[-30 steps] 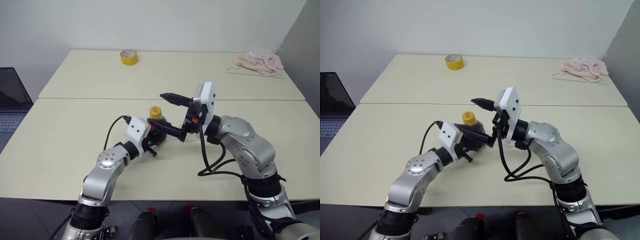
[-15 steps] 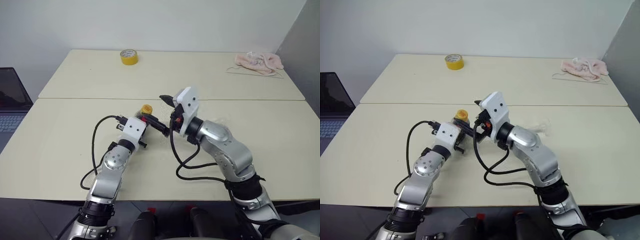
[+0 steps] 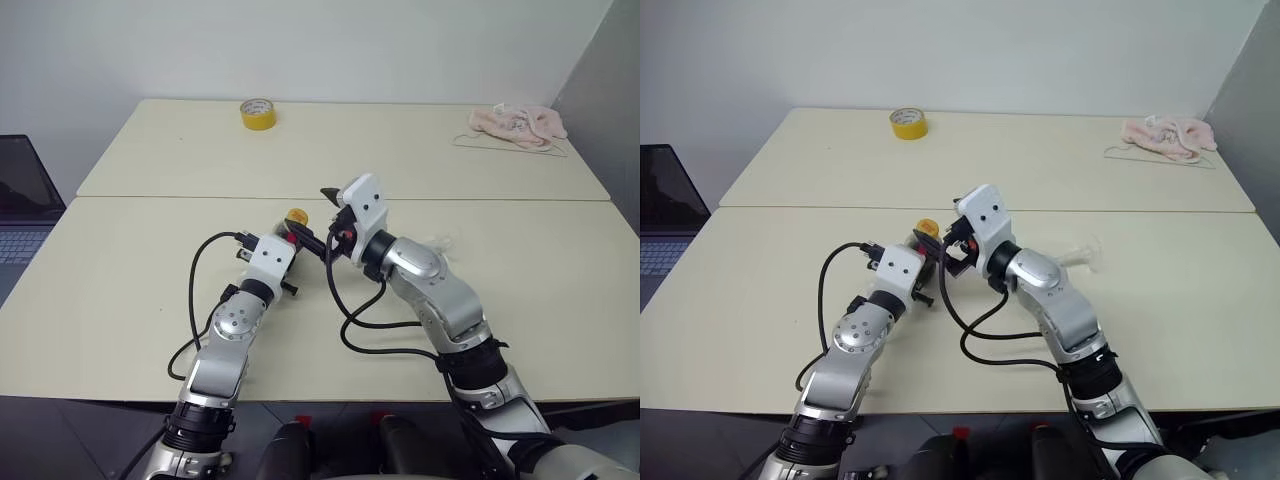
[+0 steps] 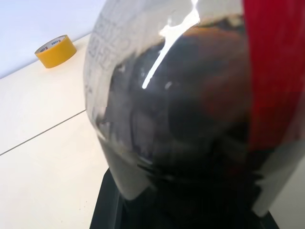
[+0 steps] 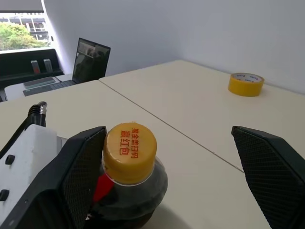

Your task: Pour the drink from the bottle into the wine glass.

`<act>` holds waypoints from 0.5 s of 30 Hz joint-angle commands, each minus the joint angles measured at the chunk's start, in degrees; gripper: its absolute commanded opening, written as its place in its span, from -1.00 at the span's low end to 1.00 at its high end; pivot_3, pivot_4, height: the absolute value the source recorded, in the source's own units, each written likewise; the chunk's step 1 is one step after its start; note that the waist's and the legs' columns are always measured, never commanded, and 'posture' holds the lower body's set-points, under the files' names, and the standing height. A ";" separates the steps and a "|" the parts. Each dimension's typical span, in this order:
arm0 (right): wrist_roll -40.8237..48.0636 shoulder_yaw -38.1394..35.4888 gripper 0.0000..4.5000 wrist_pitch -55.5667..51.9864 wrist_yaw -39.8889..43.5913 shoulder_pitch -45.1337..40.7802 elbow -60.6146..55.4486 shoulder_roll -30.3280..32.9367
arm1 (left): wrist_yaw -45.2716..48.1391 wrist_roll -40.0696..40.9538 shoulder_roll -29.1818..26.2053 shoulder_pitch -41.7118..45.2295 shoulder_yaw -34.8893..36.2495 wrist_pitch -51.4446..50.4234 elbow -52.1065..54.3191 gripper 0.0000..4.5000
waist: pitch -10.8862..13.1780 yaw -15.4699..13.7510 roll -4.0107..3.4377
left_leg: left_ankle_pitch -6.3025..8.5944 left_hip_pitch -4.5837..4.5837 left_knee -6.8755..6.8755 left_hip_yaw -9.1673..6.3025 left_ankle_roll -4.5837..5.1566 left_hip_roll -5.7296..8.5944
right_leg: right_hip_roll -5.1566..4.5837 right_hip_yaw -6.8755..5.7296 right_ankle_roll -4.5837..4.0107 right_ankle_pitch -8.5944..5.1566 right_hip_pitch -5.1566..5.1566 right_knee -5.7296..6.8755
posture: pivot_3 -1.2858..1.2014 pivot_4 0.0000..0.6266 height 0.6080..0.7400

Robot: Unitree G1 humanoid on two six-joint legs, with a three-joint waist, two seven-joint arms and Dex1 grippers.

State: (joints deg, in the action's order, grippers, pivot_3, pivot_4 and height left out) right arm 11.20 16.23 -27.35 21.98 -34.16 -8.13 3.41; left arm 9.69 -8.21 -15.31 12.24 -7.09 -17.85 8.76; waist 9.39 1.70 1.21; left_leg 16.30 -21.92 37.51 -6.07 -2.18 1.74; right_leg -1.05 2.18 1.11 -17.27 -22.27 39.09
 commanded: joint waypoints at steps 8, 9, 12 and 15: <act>-1.85 -2.31 1.00 -0.01 -0.22 1.66 -2.71 4.07 | -0.06 1.99 1.51 1.77 2.33 -0.57 2.17 -0.61 | 0.00 -0.02 0.00 | 0.00 0.00 0.00 -0.01 0.00 0.00 | 0.00 -0.01 0.00 0.00 0.01 0.00 | 0.03 -0.52 1.00; -2.06 -2.16 1.00 -0.10 -0.15 1.92 -2.97 4.56 | -0.09 2.33 1.79 2.02 2.57 -0.93 2.38 -0.61 | 0.00 -0.02 0.00 | 0.00 0.00 0.01 -0.01 0.00 0.00 | 0.00 -0.01 0.00 0.00 0.01 0.01 | 0.03 -0.52 1.00; -1.94 -2.71 1.00 -0.57 -0.36 2.53 -3.77 5.41 | 0.26 3.32 2.22 2.60 3.21 -1.76 3.25 -0.62 | 0.00 -0.04 0.00 | 0.00 0.00 0.01 0.00 0.00 0.00 | 0.00 -0.01 0.00 0.00 0.02 0.00 | 0.03 -0.52 1.00; -1.55 -4.53 1.00 -1.34 -0.57 2.94 -4.50 6.43 | 0.88 4.31 2.28 2.68 3.77 -2.43 4.12 -0.62 | 0.00 -0.03 0.00 | 0.00 -0.02 0.02 0.01 0.00 0.00 | 0.00 0.00 0.00 0.00 0.01 0.00 | 0.03 -0.52 1.00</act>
State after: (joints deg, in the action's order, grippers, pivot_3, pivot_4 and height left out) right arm 9.52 13.33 -28.53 21.83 -30.81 -10.03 9.89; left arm 10.09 -4.78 -13.24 13.70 -4.00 -20.91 8.76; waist 9.38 1.67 1.21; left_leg 16.30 -21.94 37.54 -6.06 -2.18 1.75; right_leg -1.05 2.19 1.11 -17.27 -22.26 39.09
